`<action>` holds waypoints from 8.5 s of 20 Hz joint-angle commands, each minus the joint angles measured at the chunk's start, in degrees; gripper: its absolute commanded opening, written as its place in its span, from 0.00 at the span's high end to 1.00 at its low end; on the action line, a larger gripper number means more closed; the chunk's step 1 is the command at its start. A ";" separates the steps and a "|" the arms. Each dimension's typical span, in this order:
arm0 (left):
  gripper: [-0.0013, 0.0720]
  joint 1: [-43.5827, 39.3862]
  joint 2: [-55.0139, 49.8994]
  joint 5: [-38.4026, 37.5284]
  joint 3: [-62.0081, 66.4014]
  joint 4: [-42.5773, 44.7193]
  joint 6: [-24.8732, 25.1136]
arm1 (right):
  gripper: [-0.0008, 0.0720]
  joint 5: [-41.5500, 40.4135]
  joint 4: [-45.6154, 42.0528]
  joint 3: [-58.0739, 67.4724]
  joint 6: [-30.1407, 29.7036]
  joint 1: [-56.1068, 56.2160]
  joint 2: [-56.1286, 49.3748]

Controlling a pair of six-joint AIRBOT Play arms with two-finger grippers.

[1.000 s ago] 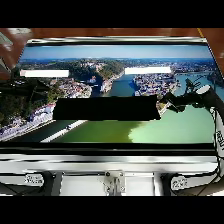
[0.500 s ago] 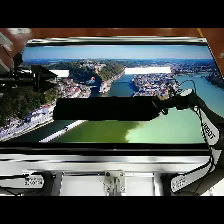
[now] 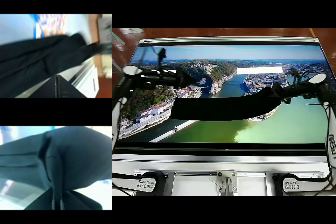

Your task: Fold the shirts.

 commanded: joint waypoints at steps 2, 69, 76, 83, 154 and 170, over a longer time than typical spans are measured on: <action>0.92 -11.78 -7.56 3.56 0.00 1.64 0.83 | 0.90 5.44 -0.96 0.94 5.18 -0.20 10.84; 0.92 24.15 35.17 -7.65 -3.91 3.02 0.83 | 0.07 -12.22 -5.09 -19.30 14.45 18.10 -1.40; 0.92 24.15 35.19 -7.63 -3.91 2.97 -1.11 | 0.45 -17.14 -0.31 -19.67 10.51 21.00 -5.09; 0.92 24.15 35.01 -7.63 -3.93 2.99 -1.09 | 0.90 -16.31 11.34 -10.56 0.98 15.82 3.72; 0.93 16.94 30.99 -7.91 -11.72 22.69 -6.21 | 0.35 2.45 -36.48 8.74 15.28 -43.04 21.88; 0.17 -11.30 15.78 -11.10 2.14 61.24 -28.15 | 0.07 15.54 -43.41 9.09 15.45 5.18 11.54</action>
